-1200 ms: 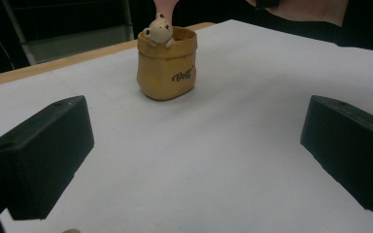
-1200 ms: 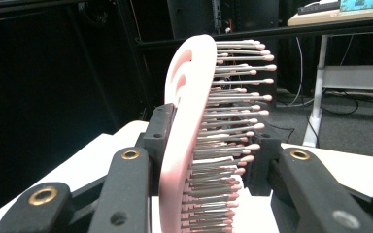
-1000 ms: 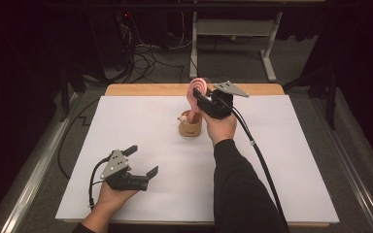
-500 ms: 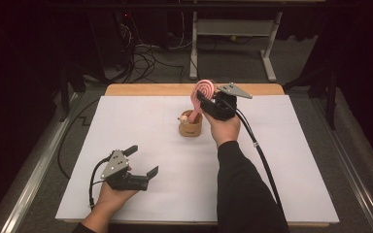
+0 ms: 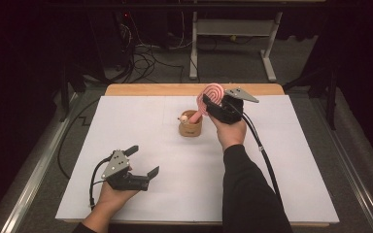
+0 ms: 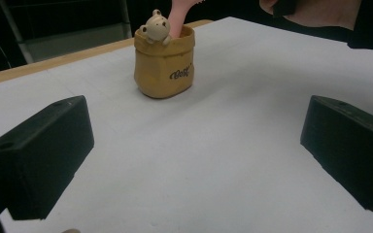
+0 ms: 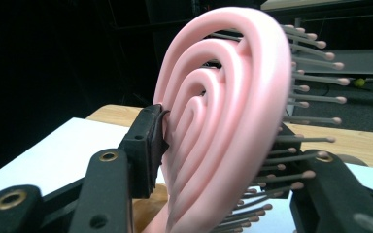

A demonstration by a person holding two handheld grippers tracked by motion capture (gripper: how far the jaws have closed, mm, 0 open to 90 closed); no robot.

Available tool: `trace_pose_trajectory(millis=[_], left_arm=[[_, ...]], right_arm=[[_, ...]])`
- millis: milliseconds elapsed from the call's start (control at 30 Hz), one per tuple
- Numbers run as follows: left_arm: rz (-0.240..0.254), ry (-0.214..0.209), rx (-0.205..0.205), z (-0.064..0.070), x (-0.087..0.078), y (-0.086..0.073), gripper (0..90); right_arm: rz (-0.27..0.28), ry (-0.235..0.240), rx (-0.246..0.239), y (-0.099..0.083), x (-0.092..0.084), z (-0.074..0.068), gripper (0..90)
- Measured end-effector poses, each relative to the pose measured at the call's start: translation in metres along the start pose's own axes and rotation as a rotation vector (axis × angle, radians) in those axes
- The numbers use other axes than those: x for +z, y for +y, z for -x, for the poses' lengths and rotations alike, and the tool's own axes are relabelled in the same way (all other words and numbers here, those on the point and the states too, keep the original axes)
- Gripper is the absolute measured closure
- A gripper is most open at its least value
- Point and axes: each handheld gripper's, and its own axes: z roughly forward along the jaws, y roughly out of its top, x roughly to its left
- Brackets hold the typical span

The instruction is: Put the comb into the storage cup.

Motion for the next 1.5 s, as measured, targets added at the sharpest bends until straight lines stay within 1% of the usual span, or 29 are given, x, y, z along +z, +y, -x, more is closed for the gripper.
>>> trace_pose_trajectory(millis=[333,633,1067,1200,1400,1500], left_arm=[[0.000,0.001,0.003,0.000,0.000,0.000,0.0],[0.000,0.003,0.002,0.000,0.000,0.000,0.0],[0.000,0.003,0.005,0.000,0.000,0.000,0.0],[-0.002,0.001,0.006,0.000,0.000,0.000,0.0],[-0.002,-0.001,0.007,0.001,0.001,0.000,0.0],[-0.002,-0.002,0.008,0.001,0.001,0.000,0.0]], right_arm=[[-0.011,-0.012,0.007,-0.004,-0.004,0.007,49.7],[-0.021,-0.013,0.021,-0.008,-0.006,0.012,45.2],[-0.038,-0.008,0.018,-0.011,-0.006,0.013,41.6],[-0.048,0.000,0.018,-0.011,-0.006,0.014,38.8],[-0.050,-0.010,0.017,-0.011,-0.008,0.015,33.1],[-0.046,-0.007,0.015,-0.011,-0.010,0.016,30.5]])
